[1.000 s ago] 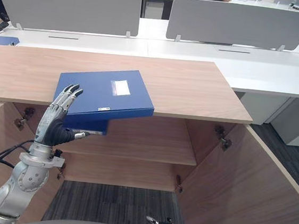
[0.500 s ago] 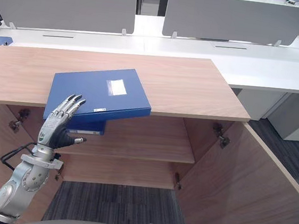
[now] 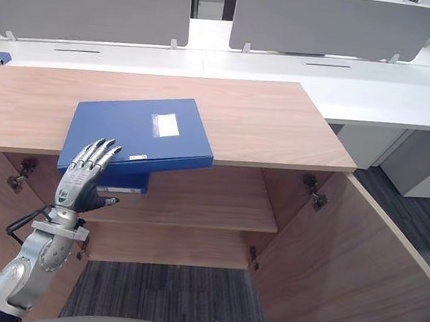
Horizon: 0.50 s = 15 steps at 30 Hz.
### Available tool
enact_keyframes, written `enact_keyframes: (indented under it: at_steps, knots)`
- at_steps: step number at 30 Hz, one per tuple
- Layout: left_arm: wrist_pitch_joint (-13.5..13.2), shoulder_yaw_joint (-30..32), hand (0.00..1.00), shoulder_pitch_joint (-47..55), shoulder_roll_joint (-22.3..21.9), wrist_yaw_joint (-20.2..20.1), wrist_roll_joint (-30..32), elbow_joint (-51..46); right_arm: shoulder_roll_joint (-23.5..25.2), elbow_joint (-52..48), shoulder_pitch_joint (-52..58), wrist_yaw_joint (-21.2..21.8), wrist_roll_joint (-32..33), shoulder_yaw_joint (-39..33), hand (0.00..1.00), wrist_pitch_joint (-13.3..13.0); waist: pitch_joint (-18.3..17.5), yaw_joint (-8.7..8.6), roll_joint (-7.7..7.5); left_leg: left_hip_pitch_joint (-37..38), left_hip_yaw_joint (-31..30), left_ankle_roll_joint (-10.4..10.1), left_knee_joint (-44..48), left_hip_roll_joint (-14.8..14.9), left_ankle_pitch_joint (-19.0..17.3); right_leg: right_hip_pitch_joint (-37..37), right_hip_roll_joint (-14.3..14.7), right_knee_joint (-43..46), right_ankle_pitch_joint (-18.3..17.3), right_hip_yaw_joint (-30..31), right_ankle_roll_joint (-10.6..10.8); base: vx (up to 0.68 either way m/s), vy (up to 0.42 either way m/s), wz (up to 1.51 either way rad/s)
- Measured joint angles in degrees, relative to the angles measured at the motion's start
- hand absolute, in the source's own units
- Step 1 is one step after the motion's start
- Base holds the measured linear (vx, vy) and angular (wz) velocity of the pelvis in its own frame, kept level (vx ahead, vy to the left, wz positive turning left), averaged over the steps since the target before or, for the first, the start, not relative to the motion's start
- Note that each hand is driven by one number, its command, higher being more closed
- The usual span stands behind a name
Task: Walk over to the cabinet, pick up the folder, carry it to the office cabinet, place the folder inside the office cabinet, then close the office cabinet door
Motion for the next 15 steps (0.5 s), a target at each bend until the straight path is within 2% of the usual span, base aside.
enact_keyframes:
  at_steps: [3, 7, 8, 15]
  knots:
    - [0.73, 0.2, 0.0, -0.02, -1.94, 0.66, 0.85, 0.13, 0.05, 0.0, 0.05, 0.0, 0.0, -0.01, 0.0, 0.0, 0.01, -0.04, -0.02, -0.02, 0.09, 0.0, 0.0, -0.01, -0.09, 0.0, -0.01, -0.1, 0.03, 0.07, 0.02, 0.0, 0.0, 0.0]
    - [0.83, 0.34, 0.0, -0.04, -2.05, 1.38, 0.86, 0.51, 0.05, 0.0, 0.06, 0.01, 0.0, -0.05, 0.0, 0.0, 0.01, -0.13, -0.01, -0.04, 0.12, -0.03, -0.01, 0.03, -0.12, 0.0, 0.02, -0.19, 0.03, 0.07, 0.02, 0.0, 0.0, 0.0]
    - [0.84, 0.44, 1.0, -0.04, -2.07, 1.41, 0.86, 0.51, 0.06, 0.0, 0.06, 0.01, 0.0, -0.06, 0.0, 0.0, 0.01, -0.14, -0.02, -0.05, 0.14, -0.05, 0.0, 0.03, -0.14, 0.01, 0.03, -0.22, 0.03, 0.08, 0.02, 0.0, 0.0, 0.0]
    - [1.87, 3.41, 1.0, -1.84, -4.16, 3.82, 0.87, 0.52, 0.22, 0.01, 0.06, 0.02, 0.0, -0.47, 0.0, 0.01, 0.03, -0.24, -0.06, -0.04, 0.44, -0.04, -0.01, 0.03, -0.23, 0.29, 0.04, -0.67, 0.45, 0.19, 0.04, 0.0, 0.0, 0.0]
